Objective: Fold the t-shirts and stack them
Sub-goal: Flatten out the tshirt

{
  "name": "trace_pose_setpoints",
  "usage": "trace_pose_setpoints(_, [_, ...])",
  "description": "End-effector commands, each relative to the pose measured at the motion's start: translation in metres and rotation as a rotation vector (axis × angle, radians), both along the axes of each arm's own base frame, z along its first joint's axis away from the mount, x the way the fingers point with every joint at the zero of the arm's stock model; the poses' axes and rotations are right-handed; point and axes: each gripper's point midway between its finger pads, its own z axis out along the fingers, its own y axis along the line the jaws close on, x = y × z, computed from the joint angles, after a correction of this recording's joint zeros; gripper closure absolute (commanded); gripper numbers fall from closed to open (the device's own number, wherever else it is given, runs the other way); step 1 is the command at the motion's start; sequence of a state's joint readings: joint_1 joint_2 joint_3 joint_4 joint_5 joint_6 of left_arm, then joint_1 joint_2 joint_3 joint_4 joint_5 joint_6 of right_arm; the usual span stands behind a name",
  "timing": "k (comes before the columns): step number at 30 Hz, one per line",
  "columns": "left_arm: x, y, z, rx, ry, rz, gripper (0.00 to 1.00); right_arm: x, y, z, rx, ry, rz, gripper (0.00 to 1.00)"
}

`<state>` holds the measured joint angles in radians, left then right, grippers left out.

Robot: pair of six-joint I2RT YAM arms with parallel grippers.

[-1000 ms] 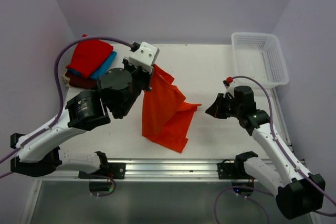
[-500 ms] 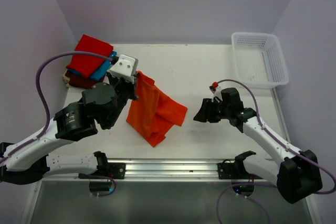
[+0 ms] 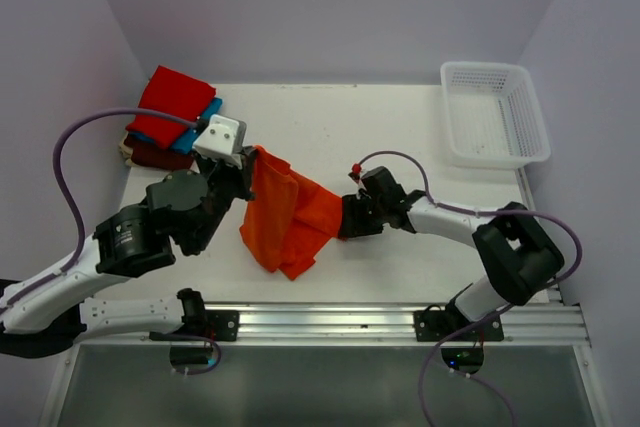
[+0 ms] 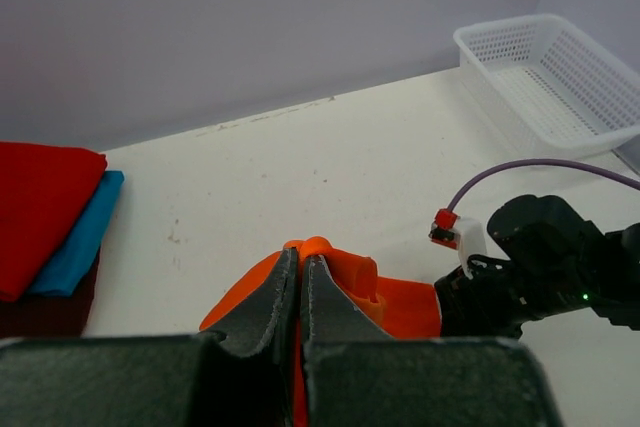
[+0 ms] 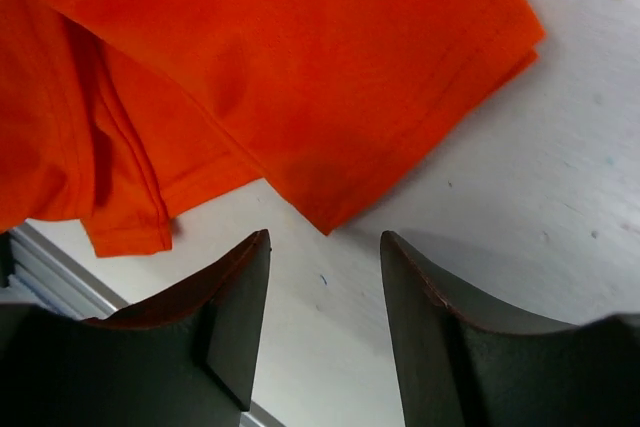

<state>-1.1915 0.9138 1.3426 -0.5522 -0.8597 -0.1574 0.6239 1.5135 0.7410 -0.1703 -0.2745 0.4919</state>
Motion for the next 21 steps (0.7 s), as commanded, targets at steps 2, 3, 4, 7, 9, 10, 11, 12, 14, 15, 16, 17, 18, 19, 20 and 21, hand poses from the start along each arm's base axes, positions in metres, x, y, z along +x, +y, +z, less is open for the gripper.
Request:
trace_pose_setpoints(2, [-0.004, 0.005, 0.003, -0.083, 0.002, -0.004, 1.00, 0.030, 0.027, 0.014, -0.015, -0.121, -0.026, 0.50])
trace_pose_setpoints(3, [-0.005, 0.006, 0.003, -0.086, 0.002, -0.004, 1.00, 0.031, 0.028, 0.013, -0.027, -0.123, -0.028, 0.50])
trace_pose_setpoints(4, [-0.005, 0.008, 0.003, -0.092, 0.001, -0.004, 1.00, 0.032, 0.028, 0.009, -0.048, -0.125, -0.032, 0.51])
trace_pose_setpoints(7, [-0.008, 0.011, 0.003, -0.105, 0.000, -0.013, 1.00, 0.040, 0.030, 0.007, -0.084, -0.131, -0.046, 0.54])
trace_pose_setpoints(9, [-0.009, 0.012, 0.002, -0.111, 0.003, -0.018, 1.00, 0.044, 0.032, 0.007, -0.102, -0.137, -0.049, 0.57])
trace_pose_setpoints(10, [-0.010, 0.014, 0.001, -0.110, 0.006, -0.021, 1.00, 0.045, 0.030, 0.005, -0.116, -0.134, -0.058, 0.58])
trace_pose_setpoints(11, [-0.011, 0.014, 0.000, -0.111, 0.010, -0.021, 1.00, 0.050, 0.029, 0.002, -0.142, -0.141, -0.076, 0.58])
trace_pose_setpoints(12, [-0.012, 0.016, 0.001, -0.118, 0.012, -0.020, 1.00, 0.049, 0.027, -0.002, -0.161, -0.127, -0.080, 0.59])
trace_pose_setpoints(14, [-0.014, 0.021, 0.000, -0.123, 0.014, -0.020, 1.00, 0.050, 0.023, -0.010, -0.197, -0.118, -0.102, 0.67])
trace_pose_setpoints(15, [-0.015, 0.025, 0.000, -0.133, 0.013, -0.015, 1.00, 0.048, 0.022, -0.013, -0.208, -0.111, -0.103, 0.71])
trace_pose_setpoints(16, [-0.015, 0.028, -0.003, -0.128, 0.016, -0.009, 1.00, 0.047, 0.021, -0.015, -0.214, -0.108, -0.108, 0.84])
trace_pose_setpoints(17, [-0.016, 0.030, -0.004, -0.131, 0.016, -0.004, 1.00, 0.045, 0.019, -0.017, -0.218, -0.103, -0.111, 0.91])
trace_pose_setpoints(18, [-0.017, 0.033, -0.005, -0.138, 0.016, -0.001, 1.00, 0.044, 0.019, -0.016, -0.215, -0.101, -0.120, 1.00])
trace_pose_setpoints(19, [-0.016, 0.034, -0.010, -0.128, 0.020, 0.009, 1.00, 0.043, 0.017, -0.015, -0.214, -0.100, -0.126, 1.00])
trace_pose_setpoints(20, [-0.016, 0.036, -0.014, -0.125, 0.023, 0.017, 1.00, 0.039, 0.015, -0.016, -0.216, -0.097, -0.126, 1.00])
trace_pose_setpoints(21, [-0.016, 0.038, -0.016, -0.137, 0.027, 0.026, 1.00, 0.038, 0.013, -0.008, -0.211, -0.106, -0.131, 1.00])
